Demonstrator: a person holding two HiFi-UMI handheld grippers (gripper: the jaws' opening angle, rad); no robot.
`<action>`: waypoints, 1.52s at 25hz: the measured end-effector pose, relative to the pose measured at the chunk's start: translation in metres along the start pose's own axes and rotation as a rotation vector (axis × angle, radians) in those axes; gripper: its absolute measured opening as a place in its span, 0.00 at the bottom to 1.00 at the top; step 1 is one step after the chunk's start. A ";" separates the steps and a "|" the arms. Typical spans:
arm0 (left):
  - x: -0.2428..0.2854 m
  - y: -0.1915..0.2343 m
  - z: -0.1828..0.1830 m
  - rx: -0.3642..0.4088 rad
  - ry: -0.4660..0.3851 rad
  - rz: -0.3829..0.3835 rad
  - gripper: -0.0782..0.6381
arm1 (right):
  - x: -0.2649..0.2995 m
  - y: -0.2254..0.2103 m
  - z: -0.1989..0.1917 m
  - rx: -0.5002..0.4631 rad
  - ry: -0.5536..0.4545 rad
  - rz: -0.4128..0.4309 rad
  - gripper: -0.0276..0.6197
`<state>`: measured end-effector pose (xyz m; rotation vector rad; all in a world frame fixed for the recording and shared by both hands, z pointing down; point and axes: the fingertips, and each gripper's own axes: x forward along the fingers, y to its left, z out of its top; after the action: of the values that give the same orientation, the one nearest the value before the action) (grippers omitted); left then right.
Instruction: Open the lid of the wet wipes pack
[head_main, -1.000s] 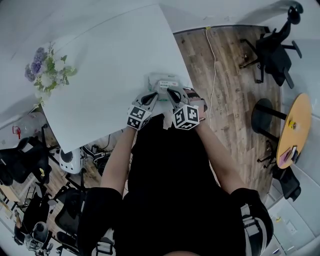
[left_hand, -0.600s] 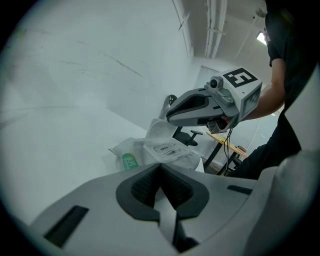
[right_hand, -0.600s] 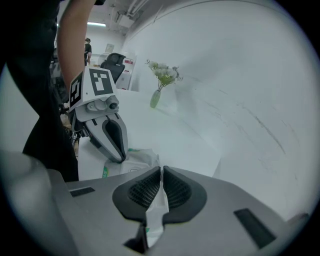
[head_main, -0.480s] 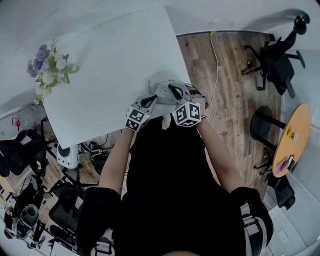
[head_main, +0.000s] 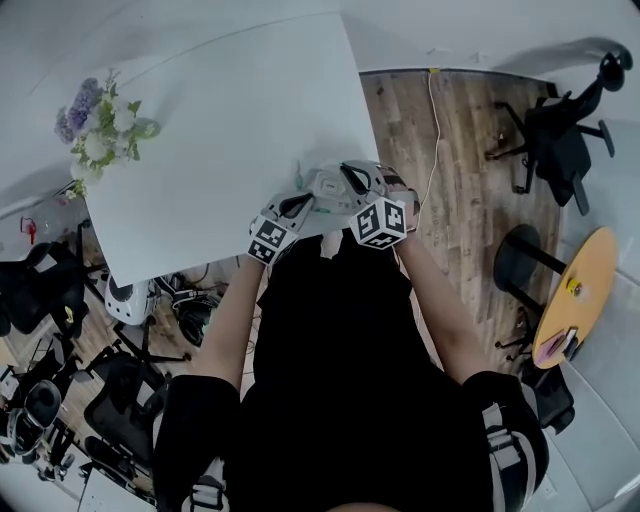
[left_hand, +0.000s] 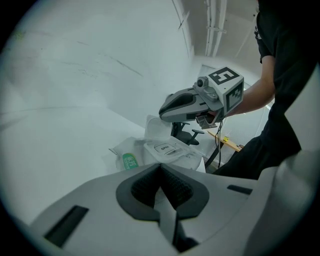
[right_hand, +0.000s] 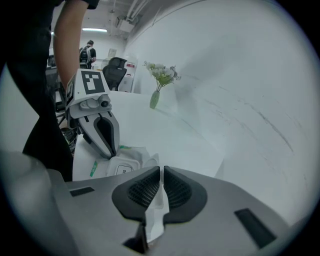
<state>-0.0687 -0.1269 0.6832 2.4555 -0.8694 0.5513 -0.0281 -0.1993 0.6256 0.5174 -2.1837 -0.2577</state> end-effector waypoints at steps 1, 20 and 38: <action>0.000 0.000 0.001 0.002 -0.008 0.001 0.14 | 0.001 -0.002 -0.001 -0.003 0.000 0.007 0.11; 0.001 0.006 -0.001 0.007 0.004 0.020 0.14 | 0.042 -0.019 -0.030 -0.024 0.061 0.082 0.08; -0.013 0.002 0.014 -0.070 -0.057 0.023 0.14 | 0.018 -0.019 -0.035 0.085 0.070 0.023 0.07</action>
<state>-0.0764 -0.1300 0.6663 2.4110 -0.9249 0.4538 -0.0052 -0.2248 0.6527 0.5405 -2.1384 -0.1332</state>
